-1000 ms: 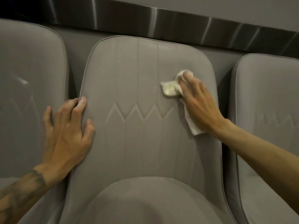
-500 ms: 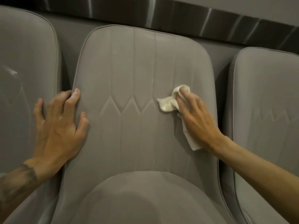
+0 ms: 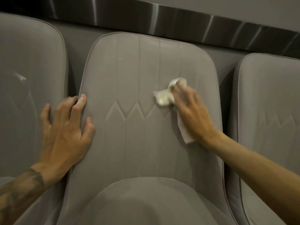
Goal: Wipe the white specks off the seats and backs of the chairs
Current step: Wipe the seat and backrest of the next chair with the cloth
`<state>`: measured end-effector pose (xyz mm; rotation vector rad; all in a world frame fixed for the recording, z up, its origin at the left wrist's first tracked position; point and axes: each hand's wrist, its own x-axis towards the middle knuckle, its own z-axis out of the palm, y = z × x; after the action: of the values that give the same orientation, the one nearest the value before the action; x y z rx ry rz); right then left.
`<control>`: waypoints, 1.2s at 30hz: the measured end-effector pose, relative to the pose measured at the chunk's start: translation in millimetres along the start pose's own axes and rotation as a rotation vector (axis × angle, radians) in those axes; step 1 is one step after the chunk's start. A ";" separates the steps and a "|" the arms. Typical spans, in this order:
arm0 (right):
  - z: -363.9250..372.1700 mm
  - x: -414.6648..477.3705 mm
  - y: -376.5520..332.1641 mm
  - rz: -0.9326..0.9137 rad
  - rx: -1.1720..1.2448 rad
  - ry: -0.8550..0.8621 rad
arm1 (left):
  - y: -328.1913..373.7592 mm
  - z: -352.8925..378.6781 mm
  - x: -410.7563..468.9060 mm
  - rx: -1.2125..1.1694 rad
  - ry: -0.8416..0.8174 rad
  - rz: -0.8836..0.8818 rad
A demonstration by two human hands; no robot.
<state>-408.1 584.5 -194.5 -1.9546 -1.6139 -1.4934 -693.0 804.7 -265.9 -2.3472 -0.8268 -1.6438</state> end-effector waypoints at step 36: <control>27.6 44.1 -45.2 0.147 0.165 0.230 | 4.1 -5.2 0.5 -0.002 -0.046 -0.010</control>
<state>-434.5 648.1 -192.2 -1.7041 -1.4158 -1.4205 -695.0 799.2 -262.8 -2.3947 -0.8470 -1.6014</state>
